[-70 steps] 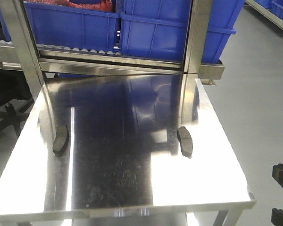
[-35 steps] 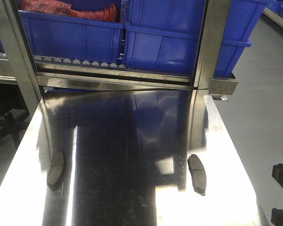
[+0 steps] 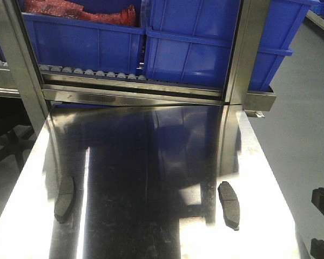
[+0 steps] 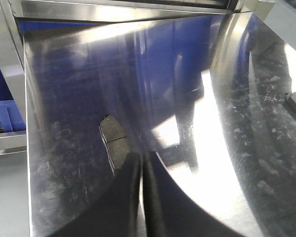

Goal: Move and align brake pads A on conveyor
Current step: 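Stop the base in front of the steel table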

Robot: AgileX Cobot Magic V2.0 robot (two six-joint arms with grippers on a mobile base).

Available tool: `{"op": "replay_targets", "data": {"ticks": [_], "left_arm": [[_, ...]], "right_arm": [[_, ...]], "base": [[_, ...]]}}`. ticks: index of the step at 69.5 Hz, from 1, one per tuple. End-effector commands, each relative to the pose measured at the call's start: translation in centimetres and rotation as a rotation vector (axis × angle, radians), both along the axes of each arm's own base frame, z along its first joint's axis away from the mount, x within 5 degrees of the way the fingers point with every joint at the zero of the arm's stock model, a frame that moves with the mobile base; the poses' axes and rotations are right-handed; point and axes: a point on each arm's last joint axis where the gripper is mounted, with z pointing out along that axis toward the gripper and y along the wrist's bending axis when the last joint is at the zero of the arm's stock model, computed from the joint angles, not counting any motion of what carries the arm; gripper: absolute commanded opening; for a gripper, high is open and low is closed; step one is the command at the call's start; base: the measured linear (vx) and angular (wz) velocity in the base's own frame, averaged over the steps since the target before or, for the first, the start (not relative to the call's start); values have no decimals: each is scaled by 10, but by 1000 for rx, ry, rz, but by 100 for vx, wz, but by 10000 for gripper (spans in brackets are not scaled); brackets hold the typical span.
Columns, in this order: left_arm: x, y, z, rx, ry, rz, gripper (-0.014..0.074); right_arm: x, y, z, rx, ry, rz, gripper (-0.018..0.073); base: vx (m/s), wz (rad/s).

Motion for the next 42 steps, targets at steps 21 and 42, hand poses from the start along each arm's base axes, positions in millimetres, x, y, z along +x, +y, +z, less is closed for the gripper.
{"op": "replay_targets", "data": {"ticks": [21,42], "left_arm": [[4,-2,13,-33,-80,1,-6],[4,-2,13,-33,-80,1,-6]], "right_arm": [[4,-1,15,12,-90,-20,-6],[4,-1,15,12,-90,-20,-6]], "base": [[0,0],[0,0]]}}
